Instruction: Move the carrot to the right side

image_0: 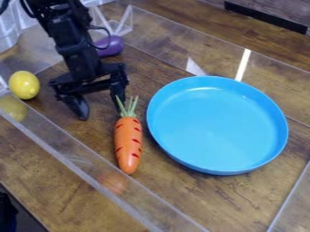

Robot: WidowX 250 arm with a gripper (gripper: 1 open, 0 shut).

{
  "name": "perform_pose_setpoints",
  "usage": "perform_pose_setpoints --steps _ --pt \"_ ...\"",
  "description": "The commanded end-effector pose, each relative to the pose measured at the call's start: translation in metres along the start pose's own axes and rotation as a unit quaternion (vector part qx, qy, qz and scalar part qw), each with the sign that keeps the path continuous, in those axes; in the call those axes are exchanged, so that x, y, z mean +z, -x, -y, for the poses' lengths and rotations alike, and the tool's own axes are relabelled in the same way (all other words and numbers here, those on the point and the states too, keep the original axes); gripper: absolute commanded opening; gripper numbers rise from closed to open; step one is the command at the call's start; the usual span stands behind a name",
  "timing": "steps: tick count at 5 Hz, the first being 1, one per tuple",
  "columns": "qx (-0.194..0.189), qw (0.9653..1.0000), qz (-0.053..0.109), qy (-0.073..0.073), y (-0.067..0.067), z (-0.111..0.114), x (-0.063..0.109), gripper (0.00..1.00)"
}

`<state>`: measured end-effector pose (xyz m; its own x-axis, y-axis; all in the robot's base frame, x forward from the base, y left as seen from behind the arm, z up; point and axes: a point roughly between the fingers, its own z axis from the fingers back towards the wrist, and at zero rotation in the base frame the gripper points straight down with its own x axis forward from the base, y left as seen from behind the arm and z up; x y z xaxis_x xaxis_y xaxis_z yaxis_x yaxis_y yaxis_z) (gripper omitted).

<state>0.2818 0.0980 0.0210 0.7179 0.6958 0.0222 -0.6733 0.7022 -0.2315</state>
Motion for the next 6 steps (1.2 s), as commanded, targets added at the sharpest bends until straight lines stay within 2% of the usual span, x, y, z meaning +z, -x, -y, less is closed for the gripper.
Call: perform_pose_setpoints --steps 1,2,4,5,6 --pt "-0.004 1.0000 0.007 0.000 0.007 0.004 0.001 1.00" --pt "-0.010 0.9999 0.007 -0.002 0.014 0.008 -0.002 1.00" --pt "0.049 0.9985 0.023 -0.008 0.004 -0.007 0.003 1.00" --pt "0.048 0.9985 0.022 -0.010 0.013 -0.004 0.001 1.00" --pt "0.047 0.9986 0.020 -0.011 0.030 0.010 -0.003 1.00"
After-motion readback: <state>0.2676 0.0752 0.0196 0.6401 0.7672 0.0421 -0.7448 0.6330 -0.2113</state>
